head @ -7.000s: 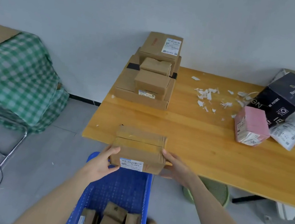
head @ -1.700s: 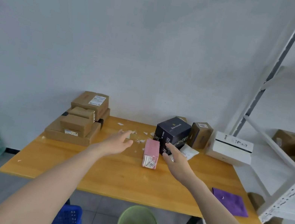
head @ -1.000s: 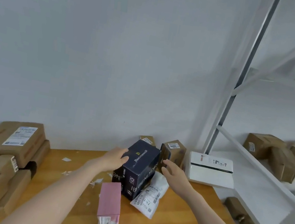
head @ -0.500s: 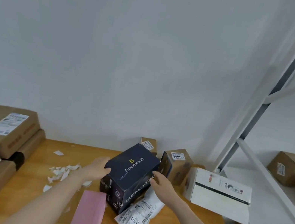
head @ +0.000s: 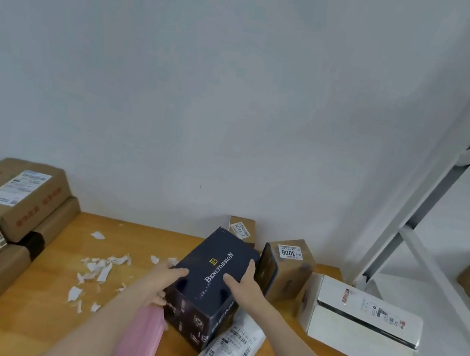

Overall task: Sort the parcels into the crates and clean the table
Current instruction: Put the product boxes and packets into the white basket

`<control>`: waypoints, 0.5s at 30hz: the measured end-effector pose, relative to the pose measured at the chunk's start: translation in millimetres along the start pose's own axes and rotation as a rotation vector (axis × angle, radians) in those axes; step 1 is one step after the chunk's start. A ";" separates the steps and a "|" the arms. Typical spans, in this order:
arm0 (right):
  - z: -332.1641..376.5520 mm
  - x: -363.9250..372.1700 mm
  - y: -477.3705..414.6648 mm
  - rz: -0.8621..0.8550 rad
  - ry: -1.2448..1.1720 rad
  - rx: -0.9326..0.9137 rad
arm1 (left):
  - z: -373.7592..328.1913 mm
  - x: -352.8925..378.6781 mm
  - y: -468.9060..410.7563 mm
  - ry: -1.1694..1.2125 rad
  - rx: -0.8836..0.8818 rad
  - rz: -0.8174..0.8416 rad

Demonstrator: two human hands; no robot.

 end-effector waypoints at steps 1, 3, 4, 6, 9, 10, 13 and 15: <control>1.4 5.8 2.9 -0.007 -0.037 -0.004 | -0.6 -0.4 3.1 0.017 0.004 -0.001; 5.4 14.8 8.8 -0.008 -0.083 -0.047 | 0.2 -2.3 6.3 0.035 0.025 0.005; 8.4 18.1 12.4 -0.002 -0.092 -0.079 | 0.1 -4.6 9.5 0.032 0.041 0.012; 13.4 21.9 16.7 0.008 -0.126 -0.122 | -0.8 -12.3 16.3 0.044 0.045 0.027; 22.4 25.6 22.8 0.012 -0.164 -0.142 | -5.7 -27.0 21.1 0.096 0.072 0.053; 28.9 28.7 29.6 0.002 -0.190 -0.157 | -7.2 -33.2 23.9 0.114 0.094 0.057; 44.8 35.6 40.0 -0.046 -0.237 -0.181 | -13.7 -47.5 32.6 0.102 0.146 0.065; 57.9 40.9 51.7 -0.091 -0.238 -0.209 | -17.0 -56.7 44.4 0.145 0.183 0.068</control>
Point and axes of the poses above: each hand's wrist, its own y-axis away from the middle knuckle, its own x-axis out of the palm, z = x × y, the point moved 6 cm from there along -y, towards the middle knuckle
